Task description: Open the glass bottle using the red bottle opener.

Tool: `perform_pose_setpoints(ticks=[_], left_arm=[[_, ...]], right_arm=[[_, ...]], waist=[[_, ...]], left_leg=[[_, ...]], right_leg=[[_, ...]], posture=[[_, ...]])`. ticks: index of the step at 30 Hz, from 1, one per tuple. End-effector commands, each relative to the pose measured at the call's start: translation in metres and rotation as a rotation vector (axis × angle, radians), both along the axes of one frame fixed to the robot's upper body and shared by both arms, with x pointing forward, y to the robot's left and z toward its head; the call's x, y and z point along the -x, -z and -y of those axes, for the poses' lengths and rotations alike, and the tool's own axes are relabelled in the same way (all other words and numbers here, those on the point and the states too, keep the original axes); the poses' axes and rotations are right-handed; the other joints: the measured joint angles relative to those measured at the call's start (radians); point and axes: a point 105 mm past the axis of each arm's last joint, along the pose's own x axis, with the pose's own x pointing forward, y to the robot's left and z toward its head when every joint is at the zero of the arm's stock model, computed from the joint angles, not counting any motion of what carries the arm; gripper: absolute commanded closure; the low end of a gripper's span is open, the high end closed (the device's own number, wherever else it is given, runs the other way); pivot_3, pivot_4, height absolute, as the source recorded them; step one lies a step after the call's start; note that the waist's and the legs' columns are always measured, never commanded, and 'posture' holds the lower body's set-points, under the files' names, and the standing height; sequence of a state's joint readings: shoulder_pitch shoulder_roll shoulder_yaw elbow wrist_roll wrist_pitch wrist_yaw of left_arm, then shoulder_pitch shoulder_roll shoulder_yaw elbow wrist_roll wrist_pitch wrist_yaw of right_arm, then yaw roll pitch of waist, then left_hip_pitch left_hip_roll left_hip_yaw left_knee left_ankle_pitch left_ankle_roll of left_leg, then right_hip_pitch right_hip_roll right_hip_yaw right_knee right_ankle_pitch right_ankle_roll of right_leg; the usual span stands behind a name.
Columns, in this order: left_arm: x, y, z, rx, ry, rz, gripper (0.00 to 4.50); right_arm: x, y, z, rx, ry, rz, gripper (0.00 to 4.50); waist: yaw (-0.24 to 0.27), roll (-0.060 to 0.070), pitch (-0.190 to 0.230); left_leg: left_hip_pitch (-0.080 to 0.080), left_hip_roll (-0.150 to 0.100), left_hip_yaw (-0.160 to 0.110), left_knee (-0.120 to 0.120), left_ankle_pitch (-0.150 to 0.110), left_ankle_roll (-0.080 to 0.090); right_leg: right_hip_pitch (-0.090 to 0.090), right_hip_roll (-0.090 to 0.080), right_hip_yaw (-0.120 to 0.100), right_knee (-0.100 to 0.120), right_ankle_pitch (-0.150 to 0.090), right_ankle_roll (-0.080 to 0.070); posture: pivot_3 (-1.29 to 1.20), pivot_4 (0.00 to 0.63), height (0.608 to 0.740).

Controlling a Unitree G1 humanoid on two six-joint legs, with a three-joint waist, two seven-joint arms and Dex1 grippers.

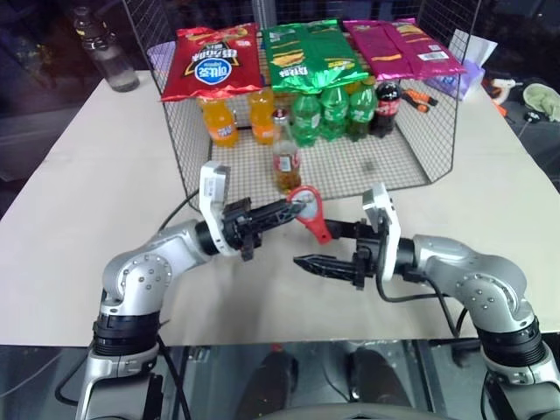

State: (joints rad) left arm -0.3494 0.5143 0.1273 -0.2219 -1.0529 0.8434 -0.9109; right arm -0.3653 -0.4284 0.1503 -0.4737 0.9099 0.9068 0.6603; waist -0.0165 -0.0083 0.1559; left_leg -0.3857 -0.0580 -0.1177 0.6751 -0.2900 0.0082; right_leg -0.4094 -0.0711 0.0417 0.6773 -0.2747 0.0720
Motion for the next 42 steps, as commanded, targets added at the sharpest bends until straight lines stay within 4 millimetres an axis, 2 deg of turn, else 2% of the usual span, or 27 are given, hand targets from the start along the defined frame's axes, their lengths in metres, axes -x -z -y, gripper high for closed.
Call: perform_pose_setpoints(ticks=[1,4,11,21,24,27,28,29,33,42], left_arm=[[0.004,-0.009,0.001,0.005,0.013,0.052,4.47],[0.005,-0.008,0.002,0.003,0.017,0.048,4.5],[0.009,-0.003,0.001,-0.018,0.033,0.04,4.5],[0.01,0.002,-0.001,-0.032,0.038,0.036,4.5],[0.009,0.003,0.0,-0.029,0.036,0.04,4.5],[0.007,0.004,0.0,-0.033,0.029,0.044,4.5],[0.007,0.004,0.0,-0.032,0.027,0.045,4.5],[0.007,0.004,0.0,-0.032,0.027,0.047,4.5],[0.007,0.004,0.001,-0.032,0.025,0.049,4.5],[0.003,0.002,-0.001,-0.029,0.008,0.066,4.5]], right_arm=[[0.003,-0.005,0.002,-0.009,-0.022,0.022,0.26],[0.0,-0.006,0.004,-0.019,-0.014,0.02,1.09],[-0.002,-0.007,0.008,-0.022,-0.001,0.021,4.38],[-0.005,-0.005,0.009,-0.016,0.011,0.011,4.38],[-0.013,-0.006,0.01,-0.03,0.06,0.02,4.38],[-0.01,-0.009,0.01,-0.038,0.026,0.017,4.38],[-0.01,-0.01,0.011,-0.034,0.018,0.018,3.59],[-0.011,-0.01,0.011,-0.035,0.023,0.02,3.31],[-0.019,-0.014,0.013,-0.047,0.074,0.046,1.37],[-0.007,0.002,0.018,0.038,0.005,0.003,1.37]], waist=[[0.0,0.0,0.0],[0.0,0.0,0.0],[0.0,0.0,0.0],[0.001,0.0,0.0],[0.0,0.0,0.0],[0.0,0.0,0.0],[0.001,0.0,0.0],[0.001,0.0,0.0],[0.001,0.0,0.0],[0.001,0.0,0.0]], left_leg=[[0.0,0.0,0.0,0.0,0.0,0.0],[0.0,0.0,0.0,0.0,0.0,0.0],[0.0,0.0,0.0,0.0,0.0,0.0],[0.0,0.0,0.0,0.0,0.0,0.0],[0.0,0.0,0.0,0.0,0.0,0.0],[0.0,0.0,0.0,-0.001,0.0,0.0],[0.0,0.0,0.0,-0.001,0.0,0.0],[0.0,0.0,0.0,-0.001,0.0,0.0],[0.0,0.0,0.0,-0.001,0.0,0.0],[0.0,0.0,0.0,-0.001,0.0,0.0]], right_leg=[[0.0,0.0,0.0,0.0,0.0,0.0],[0.0,0.0,0.0,0.0,0.0,0.0],[0.0,0.0,0.0,0.0,0.0,0.0],[0.0,0.0,0.0,0.0,0.0,0.0],[0.0,0.0,0.0,0.0,0.0,0.0],[0.0,0.0,0.0,0.0,0.0,0.0],[0.0,0.0,0.0,-0.001,0.0,0.0],[0.0,0.0,0.0,-0.001,0.0,0.0],[0.0,0.0,0.0,-0.001,0.0,0.0],[0.0,0.0,0.0,-0.001,0.0,0.0]], posture=[[0.0,0.15,0.74],[0.0,0.15,0.74],[0.0,0.15,0.74],[0.0,0.15,0.74],[0.0,0.15,0.74],[0.0,0.15,0.74],[0.0,0.15,0.74],[0.0,0.15,0.74],[0.0,0.15,0.74],[0.0,0.15,0.74]])
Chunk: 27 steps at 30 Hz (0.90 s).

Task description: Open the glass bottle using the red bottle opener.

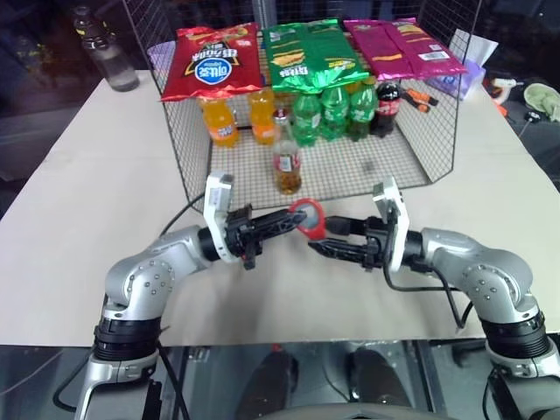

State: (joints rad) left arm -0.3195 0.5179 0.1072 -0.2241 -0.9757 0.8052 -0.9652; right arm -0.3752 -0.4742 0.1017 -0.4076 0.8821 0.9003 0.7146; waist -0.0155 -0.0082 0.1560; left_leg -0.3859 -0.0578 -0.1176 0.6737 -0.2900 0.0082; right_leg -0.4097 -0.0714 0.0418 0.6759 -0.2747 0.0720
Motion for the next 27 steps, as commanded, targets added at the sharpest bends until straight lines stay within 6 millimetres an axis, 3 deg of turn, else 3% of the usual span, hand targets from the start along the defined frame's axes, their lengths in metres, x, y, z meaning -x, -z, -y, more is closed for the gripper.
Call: perform_pose_setpoints(ticks=[1,10,17,27], left_arm=[[0.0003,-0.0094,0.0003,0.014,0.008,0.048,4.5],[-0.0007,-0.0088,0.0013,0.012,0.004,0.045,4.5],[-0.0007,-0.0082,0.0016,0.009,0.001,0.047,4.5],[0.0023,-0.0052,0.0047,-0.001,0.016,0.042,4.5]], right_arm=[[0.0098,0.0003,-0.0011,0.018,-0.053,0.003,1.37],[0.0115,0.0009,-0.0024,0.023,-0.066,-0.008,1.37],[0.0111,0.0011,-0.003,0.034,-0.065,-0.004,4.46],[0.0138,0.001,-0.0073,0.033,-0.071,-0.009,4.46]], waist=[[0.0,0.0,0.0],[0.0,0.0,0.0],[0.0,0.0,0.0],[0.0,0.0,0.0]], left_leg=[[0.0,0.0,0.0,0.0,0.0,0.0],[0.0,0.0,0.0,0.0,0.0,0.0],[0.0,0.0,0.0,0.0,0.0,0.0],[0.0,0.0,0.0,-0.001,0.0,0.0]], right_leg=[[0.0,0.0,0.0,0.0,0.0,0.0],[0.0,0.0,0.0,0.0,0.0,0.0],[0.0,0.0,0.0,0.0,0.0,0.0],[0.0,0.0,0.0,-0.001,0.0,0.0]], posture=[[0.0,0.15,0.74],[0.0,0.15,0.74],[0.0,0.15,0.74],[0.0,0.15,0.74]])
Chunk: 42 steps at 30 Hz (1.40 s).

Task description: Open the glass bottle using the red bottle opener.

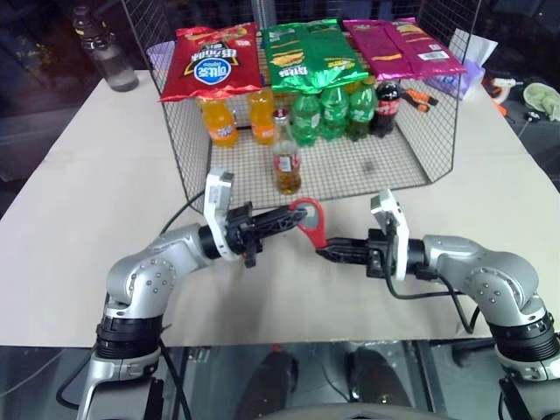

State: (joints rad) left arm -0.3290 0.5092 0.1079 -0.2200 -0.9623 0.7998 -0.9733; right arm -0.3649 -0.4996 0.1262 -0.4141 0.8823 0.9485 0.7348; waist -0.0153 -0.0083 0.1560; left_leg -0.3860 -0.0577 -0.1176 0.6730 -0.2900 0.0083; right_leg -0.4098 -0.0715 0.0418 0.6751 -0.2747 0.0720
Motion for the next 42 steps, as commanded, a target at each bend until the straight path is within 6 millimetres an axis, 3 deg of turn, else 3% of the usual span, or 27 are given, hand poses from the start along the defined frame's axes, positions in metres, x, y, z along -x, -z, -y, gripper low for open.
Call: perform_pose_setpoints(ticks=[1,6,9,13,22,26,28,29,42], left_arm=[[0.0035,-0.0036,0.0035,-0.003,0.014,0.029,4.5],[0.0026,-0.0038,0.0036,-0.003,0.007,0.032,4.5],[0.0017,-0.0046,0.0041,-0.002,0.005,0.035,4.5],[0.0004,-0.0054,0.0046,-0.001,0.001,0.037,4.5],[-0.0016,-0.0093,0.0052,0.009,-0.008,0.045,4.5],[-0.0013,-0.0081,0.0063,-0.002,-0.008,0.049,4.5],[-0.0016,-0.0085,0.0066,-0.003,-0.007,0.05,4.5],[-0.0016,-0.0087,0.0066,-0.002,-0.006,0.05,4.5],[-0.0042,-0.005,0.0069,-0.019,-0.016,0.052,4.5]], right_arm=[[0.0064,-0.0102,-0.0077,-0.021,-0.03,0.04,4.46],[0.006,-0.0112,-0.0105,-0.04,-0.02,0.027,4.46],[0.0063,-0.0128,-0.0115,-0.045,-0.026,0.029,3.44],[-0.0016,-0.0113,-0.0094,-0.031,0.017,0.067,1.65],[0.0,-0.0094,-0.0095,-0.021,0.005,0.066,1.65],[0.0011,-0.0058,-0.0093,0.004,0.003,0.066,3.27],[0.0006,-0.0059,-0.0088,0.003,0.008,0.064,4.31],[0.0002,-0.0067,-0.0084,-0.001,0.011,0.064,4.44],[-0.003,-0.0099,-0.0099,-0.028,0.038,0.07,4.44]], waist=[[0.0,0.0,0.0],[0.0,0.0,0.0],[0.0,0.0,0.0],[0.0,0.0,0.0],[0.0,0.0,0.0],[0.0,0.0,0.0],[0.0,0.0,0.0],[0.0,0.0,0.0],[0.0,0.0,0.0]], left_leg=[[0.0,0.0,0.0,0.0,0.0,0.0],[0.0,0.0,0.0,0.0,0.0,0.0],[0.0,0.0,0.0,0.0,0.0,0.0],[0.0,0.0,0.0,0.0,0.0,0.0],[0.0,0.0,0.0,0.0,0.0,0.0],[0.0,0.0,0.0,-0.001,0.0,0.0],[0.0,0.0,0.0,-0.001,0.0,0.0],[0.0,0.0,0.0,-0.001,0.0,0.0],[0.0,0.0,0.0,-0.001,0.0,0.0]], right_leg=[[0.0,0.0,0.0,0.0,0.0,0.0],[0.0,0.0,0.0,0.0,0.0,0.0],[0.0,0.0,0.0,0.0,0.0,0.0],[0.0,0.0,0.0,0.0,0.0,0.0],[0.0,0.0,0.0,0.0,0.0,0.0],[0.0,0.0,0.0,-0.001,0.0,0.0],[0.0,0.0,0.0,-0.001,0.0,0.0],[0.0,0.0,0.0,-0.001,0.0,0.0],[0.0,0.0,0.0,-0.001,0.0,0.0]], posture=[[0.0,0.15,0.74],[0.0,0.15,0.74],[0.0,0.15,0.74],[0.0,0.15,0.74],[0.0,0.15,0.74],[0.0,0.15,0.74],[0.0,0.15,0.74],[0.0,0.15,0.74],[0.0,0.15,0.74]])
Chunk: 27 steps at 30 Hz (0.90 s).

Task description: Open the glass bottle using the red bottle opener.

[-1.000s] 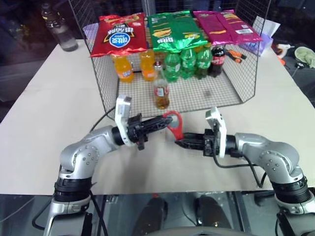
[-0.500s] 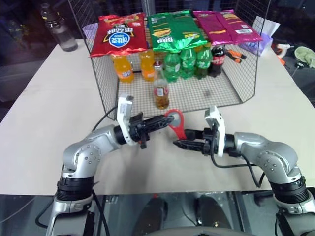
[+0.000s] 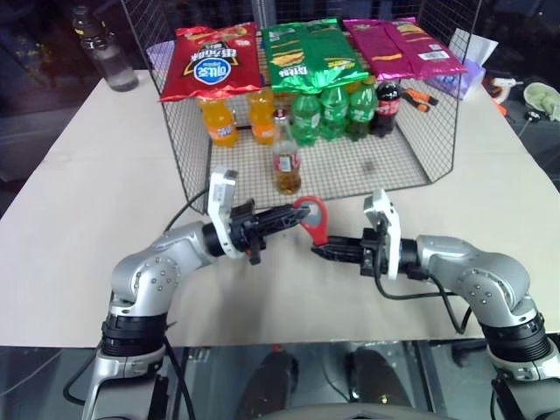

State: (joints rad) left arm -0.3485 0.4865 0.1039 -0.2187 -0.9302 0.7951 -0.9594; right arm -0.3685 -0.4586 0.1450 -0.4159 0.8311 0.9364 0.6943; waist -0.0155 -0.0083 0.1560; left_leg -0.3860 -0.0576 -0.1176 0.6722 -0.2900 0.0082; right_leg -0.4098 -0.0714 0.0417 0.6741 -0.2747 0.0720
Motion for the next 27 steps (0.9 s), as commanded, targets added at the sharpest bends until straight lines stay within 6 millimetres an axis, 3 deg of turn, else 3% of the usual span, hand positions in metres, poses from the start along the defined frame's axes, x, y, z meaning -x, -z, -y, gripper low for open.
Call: perform_pose_setpoints(ticks=[1,2,6,11,14,18,21,24,27], left_arm=[[-0.001,-0.003,0.002,-0.012,-0.005,0.036,4.5],[-0.002,-0.002,0.002,-0.017,-0.016,0.04,3.8],[-0.006,-0.003,0.0,-0.009,-0.055,0.055,2.34],[-0.009,-0.02,-0.012,0.091,-0.138,0.095,2.34],[-0.016,-0.022,-0.025,0.108,-0.23,0.108,2.34],[-0.027,-0.018,-0.038,0.091,-0.356,0.129,2.34],[-0.048,-0.011,-0.045,0.004,-0.518,0.215,2.34],[-0.063,-0.01,-0.037,-0.038,-0.576,0.291,2.34],[-0.074,-0.004,-0.029,-0.104,-0.62,0.368,1.58]], right_arm=[[0.002,-0.012,-0.003,-0.04,-0.001,0.047,4.44],[0.002,-0.012,-0.003,-0.04,-0.001,0.047,4.5],[0.001,-0.011,-0.002,-0.037,0.011,0.051,4.5],[-0.01,-0.01,0.017,-0.039,0.121,0.063,4.5],[-0.028,-0.01,0.046,-0.042,0.288,0.081,4.5],[-0.052,-0.027,0.087,-0.116,0.526,0.121,4.5],[-0.06,-0.029,0.111,-0.088,0.629,0.16,4.5],[-0.06,-0.025,0.113,-0.08,0.645,0.158,4.5],[-0.056,-0.023,0.105,-0.082,0.624,0.153,4.5]], waist=[[0.0,0.0,0.0],[0.0,0.0,0.0],[0.001,0.0,0.0],[0.001,0.0,0.0],[0.002,0.0,0.0],[0.003,0.0,0.0],[0.003,0.0,0.0],[0.005,0.0,0.0],[0.004,0.0,0.0]], left_leg=[[0.0,0.0,0.0,0.0,0.0,0.0],[0.0,0.0,0.0,0.0,0.0,0.0],[0.0,0.0,0.0,0.0,0.0,0.0],[0.0,0.0,0.0,0.0,0.0,0.0],[0.0,0.0,0.0,0.0,0.0,0.0],[0.0,0.0,0.0,0.0,0.0,0.0],[0.0,0.0,0.001,-0.001,0.0,0.0],[0.0,-0.001,0.001,-0.001,0.0,0.0],[0.0,-0.001,0.001,-0.001,0.0,0.0]], right_leg=[[0.0,0.0,0.0,0.0,0.0,0.0],[0.0,0.0,0.0,0.0,0.0,0.0],[0.0,0.0,0.0,0.0,0.0,0.0],[0.0,0.0,0.0,-0.001,0.0,0.0],[0.0,0.0,0.0,-0.001,0.0,0.0],[0.0,0.0,0.0,-0.001,0.0,0.0],[0.0,0.0,0.0,-0.001,0.0,0.0],[0.0,0.0,0.0,-0.001,0.0,0.0],[0.0,0.0,0.001,-0.001,0.0,0.0]], posture=[[0.0,0.15,0.74],[0.0,0.15,0.74],[0.0,0.15,0.74],[0.0,0.15,0.74],[0.0,0.15,0.74],[0.0,0.15,0.74],[0.0,0.15,0.74],[0.0,0.15,0.74],[0.0,0.15,0.74]])
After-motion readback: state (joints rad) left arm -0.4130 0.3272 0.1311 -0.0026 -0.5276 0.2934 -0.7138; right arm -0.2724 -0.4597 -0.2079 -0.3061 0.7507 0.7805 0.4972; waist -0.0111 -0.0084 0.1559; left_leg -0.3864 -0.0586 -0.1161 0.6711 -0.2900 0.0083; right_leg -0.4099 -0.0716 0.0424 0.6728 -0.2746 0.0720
